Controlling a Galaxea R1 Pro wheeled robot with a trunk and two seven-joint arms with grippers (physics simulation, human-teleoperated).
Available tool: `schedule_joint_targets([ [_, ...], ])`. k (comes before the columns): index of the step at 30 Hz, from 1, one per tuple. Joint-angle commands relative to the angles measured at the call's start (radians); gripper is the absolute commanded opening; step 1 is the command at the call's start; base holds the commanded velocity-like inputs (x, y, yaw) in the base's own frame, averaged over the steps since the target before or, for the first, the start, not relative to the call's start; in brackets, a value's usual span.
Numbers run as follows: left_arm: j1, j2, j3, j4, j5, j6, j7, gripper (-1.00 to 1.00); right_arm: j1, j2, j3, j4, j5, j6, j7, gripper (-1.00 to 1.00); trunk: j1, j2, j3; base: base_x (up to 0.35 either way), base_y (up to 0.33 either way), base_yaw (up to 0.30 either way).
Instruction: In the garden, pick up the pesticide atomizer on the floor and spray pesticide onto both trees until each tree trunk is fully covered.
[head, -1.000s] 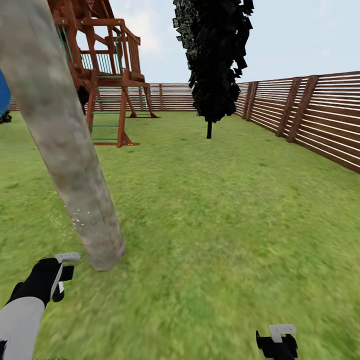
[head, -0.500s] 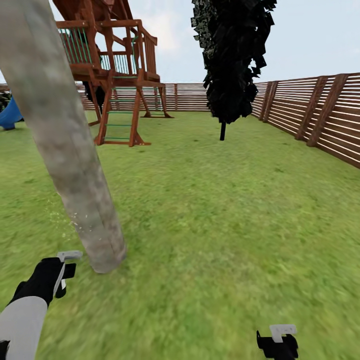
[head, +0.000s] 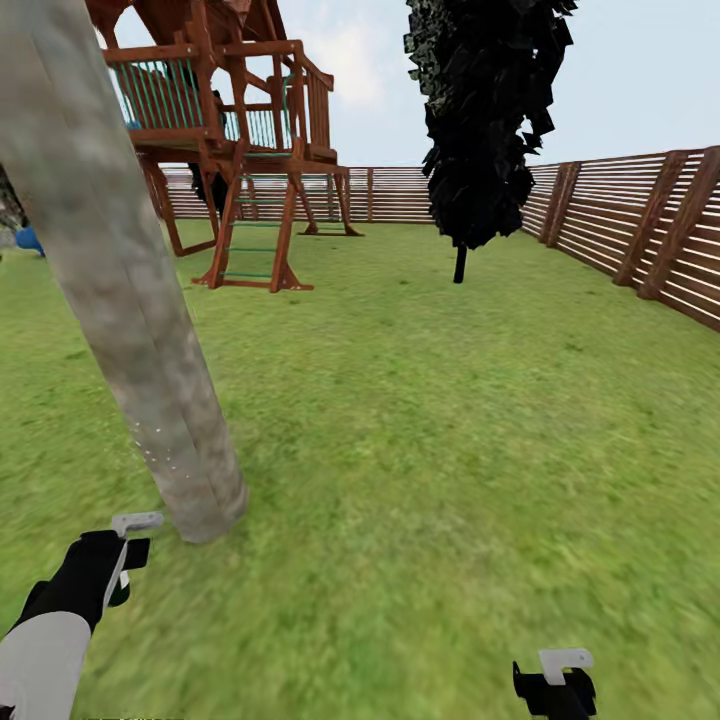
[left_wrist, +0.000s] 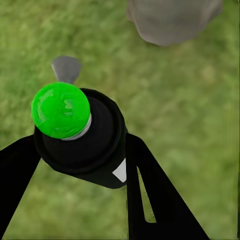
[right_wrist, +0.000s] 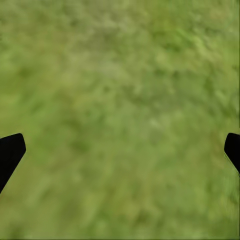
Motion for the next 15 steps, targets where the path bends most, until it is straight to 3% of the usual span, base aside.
schedule_joint_targets([
  [1,-0.001,-0.002,0.004,-0.005,-0.007,0.003,-0.004,-1.00,-0.001,0.000,-0.007,0.002,0.011,-0.004,-0.004,1.00,0.000,0.000,-0.001,0.189,-0.241,0.277],
  [15,-0.001,-0.005,0.004,-0.007,-0.007,-0.015,-0.004,-1.00,-0.001,0.000,-0.006,0.003,0.011,-0.004,-0.004,1.00,0.000,0.000,-0.001,0.221,-0.223,0.258],
])
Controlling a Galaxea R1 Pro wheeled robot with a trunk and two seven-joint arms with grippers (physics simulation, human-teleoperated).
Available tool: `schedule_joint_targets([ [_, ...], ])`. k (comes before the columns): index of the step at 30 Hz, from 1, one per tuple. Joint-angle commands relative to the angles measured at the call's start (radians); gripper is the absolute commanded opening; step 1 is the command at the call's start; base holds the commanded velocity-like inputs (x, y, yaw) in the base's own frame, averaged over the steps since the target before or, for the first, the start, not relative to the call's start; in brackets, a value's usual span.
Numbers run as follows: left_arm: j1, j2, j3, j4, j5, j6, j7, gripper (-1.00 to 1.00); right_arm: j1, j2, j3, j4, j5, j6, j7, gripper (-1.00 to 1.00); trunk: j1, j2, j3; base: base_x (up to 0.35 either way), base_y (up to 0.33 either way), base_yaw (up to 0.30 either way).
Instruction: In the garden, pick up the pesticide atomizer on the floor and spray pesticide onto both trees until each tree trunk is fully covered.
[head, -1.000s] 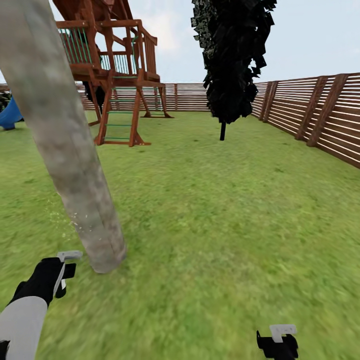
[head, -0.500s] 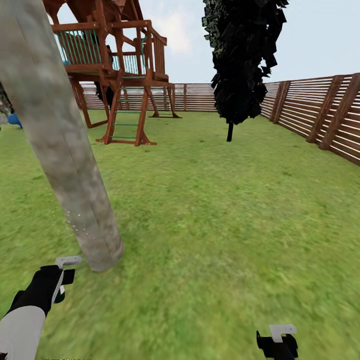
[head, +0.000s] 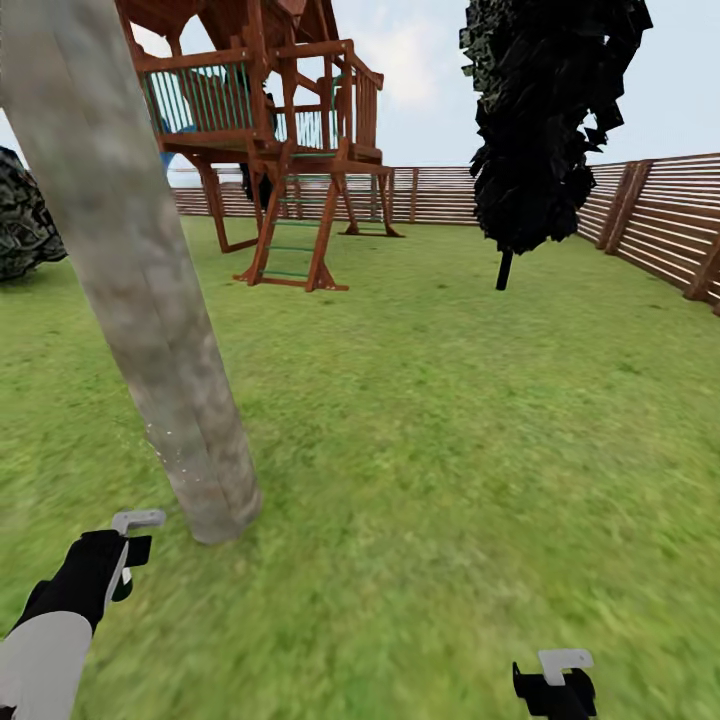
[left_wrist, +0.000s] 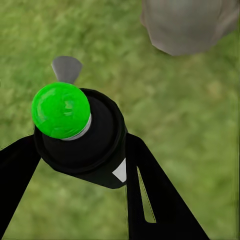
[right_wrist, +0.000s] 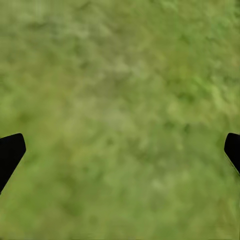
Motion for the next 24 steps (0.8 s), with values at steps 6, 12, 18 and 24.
schedule_joint_targets([
  [6,-0.002,-0.029,-0.001,-0.002,-0.008,0.005,-0.005,-1.00,-0.001,0.000,-0.006,0.002,0.011,-0.004,-0.004,1.00,0.000,0.000,-0.001,0.150,-0.247,0.121],
  [12,-0.003,-0.041,-0.002,-0.003,-0.008,0.005,-0.006,-1.00,-0.001,0.000,-0.006,0.002,0.011,-0.004,-0.004,1.00,0.000,0.000,-0.001,0.034,-0.273,0.003],
  [18,-0.003,-0.042,-0.002,-0.010,-0.008,0.005,-0.006,-1.00,-0.001,0.001,-0.006,0.002,0.011,-0.004,-0.004,1.00,0.000,0.000,-0.001,0.003,-0.276,0.096],
  [24,-0.003,-0.040,0.002,-0.010,-0.008,0.005,-0.005,-1.00,-0.001,0.001,-0.006,0.002,0.012,-0.004,-0.004,1.00,0.000,0.000,-0.001,0.150,-0.262,0.271],
])
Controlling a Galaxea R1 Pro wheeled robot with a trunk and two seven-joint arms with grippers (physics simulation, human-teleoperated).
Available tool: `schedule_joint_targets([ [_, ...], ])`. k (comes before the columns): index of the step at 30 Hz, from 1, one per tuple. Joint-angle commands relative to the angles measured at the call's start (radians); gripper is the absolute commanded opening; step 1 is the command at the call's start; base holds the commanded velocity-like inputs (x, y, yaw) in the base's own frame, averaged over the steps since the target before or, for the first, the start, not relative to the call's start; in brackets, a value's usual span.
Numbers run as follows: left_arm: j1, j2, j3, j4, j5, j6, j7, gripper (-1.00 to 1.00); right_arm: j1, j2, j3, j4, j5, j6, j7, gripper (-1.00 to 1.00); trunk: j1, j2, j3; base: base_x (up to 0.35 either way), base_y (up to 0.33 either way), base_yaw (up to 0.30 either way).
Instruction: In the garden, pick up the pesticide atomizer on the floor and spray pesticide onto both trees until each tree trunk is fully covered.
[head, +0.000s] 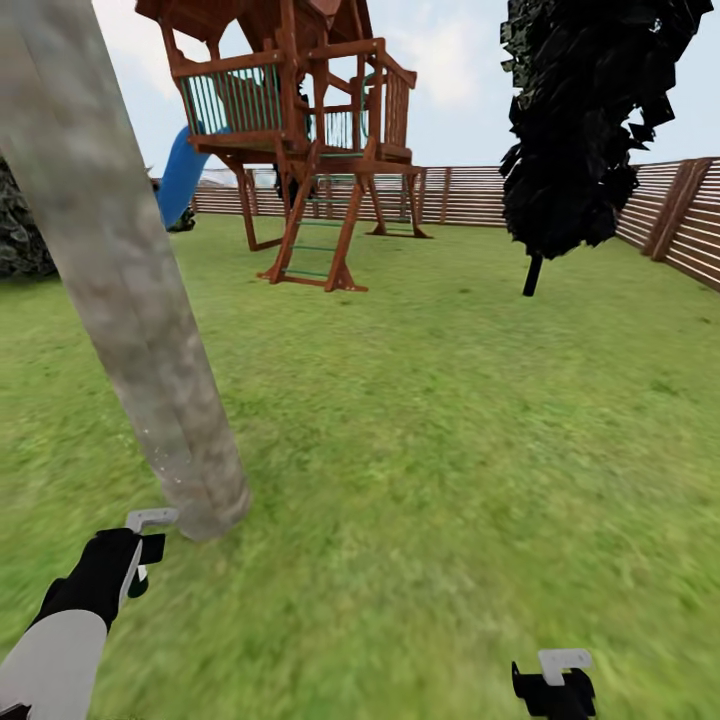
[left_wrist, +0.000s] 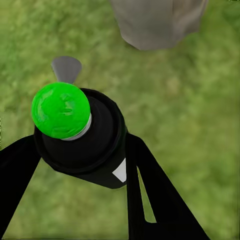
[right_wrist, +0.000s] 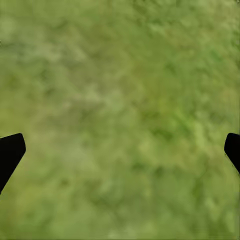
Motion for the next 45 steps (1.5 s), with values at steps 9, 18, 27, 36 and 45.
schedule_joint_targets([
  [9,-0.001,-0.002,-0.002,-0.001,-0.007,0.004,-0.004,-1.00,-0.001,0.001,-0.007,0.002,0.011,-0.004,-0.004,1.00,0.000,0.000,-0.001,0.232,-0.243,0.275],
  [18,-0.001,-0.010,-0.004,-0.002,-0.008,0.004,-0.004,-1.00,-0.001,-0.003,-0.007,0.002,0.011,-0.004,-0.006,1.00,0.000,0.000,-0.001,0.089,-0.266,0.042],
  [27,-0.001,-0.010,0.006,-0.009,-0.008,0.004,-0.004,-1.00,-0.001,-0.001,-0.007,0.001,0.010,-0.004,-0.006,1.00,0.000,0.000,-0.001,0.085,-0.254,0.081],
  [36,-0.093,-0.029,-0.008,-0.031,0.043,0.035,-0.027,-1.00,-0.001,-0.003,-0.008,0.000,0.009,-0.004,-0.006,1.00,0.000,0.000,-0.001,0.045,-0.026,0.276],
  [45,-0.201,0.012,-0.112,-0.030,0.039,0.114,-0.027,-1.00,-0.001,-0.003,-0.008,-0.001,0.008,-0.004,-0.006,1.00,0.000,0.000,-0.001,0.000,0.000,0.174],
])
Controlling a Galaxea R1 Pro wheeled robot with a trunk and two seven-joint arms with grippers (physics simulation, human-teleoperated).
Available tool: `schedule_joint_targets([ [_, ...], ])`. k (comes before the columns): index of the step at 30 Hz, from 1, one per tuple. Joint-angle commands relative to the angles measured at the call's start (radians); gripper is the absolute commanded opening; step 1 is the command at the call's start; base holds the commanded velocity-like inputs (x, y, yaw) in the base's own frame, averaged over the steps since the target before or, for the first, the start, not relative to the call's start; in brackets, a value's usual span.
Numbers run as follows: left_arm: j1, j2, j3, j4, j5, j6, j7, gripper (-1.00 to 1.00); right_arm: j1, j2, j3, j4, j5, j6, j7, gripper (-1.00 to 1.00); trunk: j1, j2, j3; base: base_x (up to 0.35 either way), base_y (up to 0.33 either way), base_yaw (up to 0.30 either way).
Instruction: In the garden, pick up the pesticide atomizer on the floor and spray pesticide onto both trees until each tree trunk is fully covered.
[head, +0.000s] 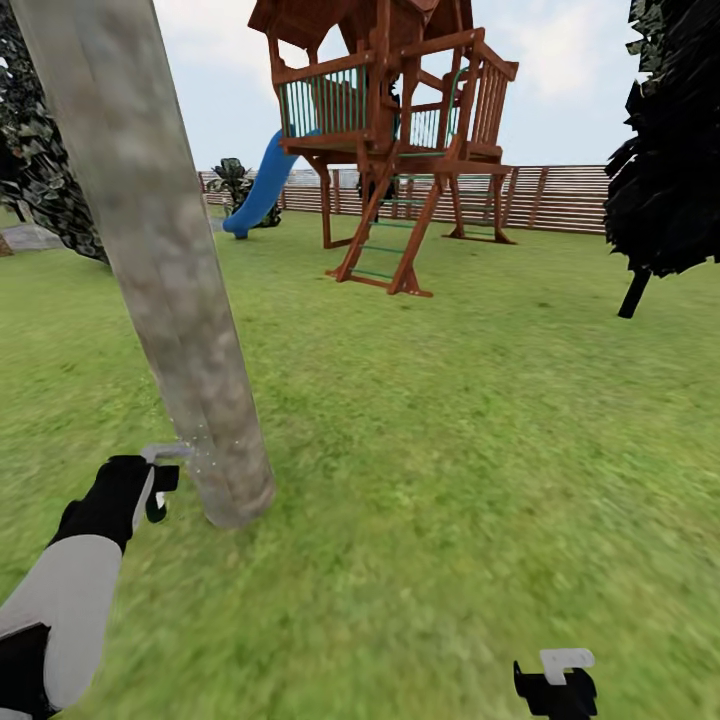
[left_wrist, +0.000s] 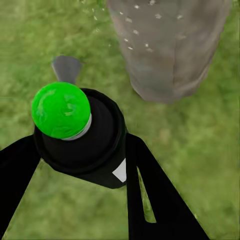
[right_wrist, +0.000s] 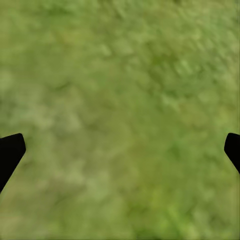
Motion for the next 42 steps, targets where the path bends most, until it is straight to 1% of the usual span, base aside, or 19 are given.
schedule_joint_targets([
  [1,-0.002,-0.004,0.002,-0.001,-0.001,0.006,-0.007,-1.00,-0.001,0.000,-0.006,0.002,0.011,-0.004,-0.004,1.00,0.000,0.000,-0.001,0.000,0.000,0.005],
  [2,-0.004,-0.019,0.000,-0.002,0.000,0.016,-0.007,-1.00,-0.001,-0.001,-0.006,0.002,0.011,-0.004,-0.004,1.00,0.000,0.000,-0.001,0.000,0.000,0.002],
  [3,-0.005,-0.037,-0.010,-0.003,0.000,0.024,-0.007,-1.00,-0.001,-0.002,-0.006,0.002,0.011,-0.004,-0.004,1.00,0.000,0.000,-0.001,0.000,0.000,0.000],
  [4,-0.006,-0.043,-0.021,-0.003,0.000,0.026,-0.007,-1.00,-0.001,-0.002,-0.006,0.002,0.011,-0.004,-0.004,1.00,0.000,0.000,-0.001,0.000,0.000,0.000],
  [6,-0.011,-0.034,-0.033,-0.003,-0.004,0.028,-0.007,-1.00,-0.001,-0.002,-0.006,0.002,0.011,-0.004,-0.004,1.00,0.000,0.000,-0.001,0.000,0.000,0.000],
  [7,-0.011,-0.021,-0.033,-0.003,-0.004,0.028,-0.007,-1.00,-0.001,-0.002,-0.006,0.002,0.011,-0.004,-0.004,1.00,0.000,0.000,-0.001,0.000,0.000,0.000],
  [8,-0.012,0.009,-0.032,-0.002,0.001,0.029,-0.008,-1.00,-0.001,-0.002,-0.006,0.002,0.011,-0.004,-0.004,1.00,0.000,0.000,-0.001,0.000,0.000,0.000],
  [9,-0.012,0.029,-0.030,-0.002,0.003,0.030,-0.011,-1.00,-0.001,-0.002,-0.006,0.002,0.011,-0.004,-0.004,1.00,0.000,0.000,-0.001,0.000,0.000,0.000],
  [10,-0.009,0.041,-0.031,-0.003,0.003,0.031,-0.015,-1.00,-0.001,-0.002,-0.006,0.002,0.011,-0.004,-0.004,1.00,0.000,0.000,-0.001,0.000,0.000,0.000],
  [13,-0.006,0.039,-0.033,-0.005,0.003,0.032,-0.019,-1.00,-0.001,-0.002,-0.006,0.002,0.011,-0.004,-0.004,1.00,0.000,0.000,-0.001,0.021,-0.002,0.000],
  [17,-0.012,0.032,-0.033,-0.006,0.004,0.039,-0.019,-1.00,-0.001,-0.002,-0.006,0.002,0.011,-0.004,-0.004,1.00,0.000,0.000,-0.001,0.244,-0.085,0.000],
  [22,-0.013,0.033,-0.033,-0.008,0.005,0.041,-0.019,-1.00,-0.001,-0.002,-0.006,0.003,0.011,-0.004,-0.004,1.00,0.000,0.000,-0.001,0.090,-0.228,0.000],
  [24,-0.013,0.033,-0.033,-0.024,0.005,0.042,-0.019,-1.00,-0.001,-0.002,-0.006,0.003,0.012,-0.004,-0.004,1.00,0.000,0.000,-0.001,-0.082,-0.271,0.000],
  [25,-0.013,0.033,-0.032,-0.054,0.005,0.047,-0.019,-1.00,-0.001,-0.002,-0.006,0.003,0.012,-0.004,-0.004,1.00,0.000,0.000,-0.001,-0.077,-0.273,0.000],
  [27,-0.013,0.032,-0.033,-0.088,0.005,0.101,-0.020,-1.00,-0.001,-0.002,-0.006,0.003,0.012,-0.004,-0.004,1.00,0.000,0.000,-0.001,-0.022,-0.273,0.000],
  [28,-0.012,0.032,-0.033,-0.103,0.005,0.116,-0.020,-1.00,-0.001,-0.001,-0.006,0.003,0.012,-0.004,-0.004,1.00,0.000,0.000,-0.001,-0.007,-0.273,0.000],
  [30,-0.011,0.032,-0.032,-0.125,0.005,0.129,-0.021,-1.00,-0.001,-0.001,-0.006,0.003,0.012,-0.004,-0.004,1.00,0.000,0.000,-0.001,-0.002,-0.273,0.000],
  [42,-0.010,0.027,-0.033,-0.130,0.005,0.131,-0.021,-1.00,-0.001,0.000,-0.006,0.003,0.013,-0.004,-0.004,1.00,0.000,0.000,-0.001,0.000,-0.274,0.005],
])
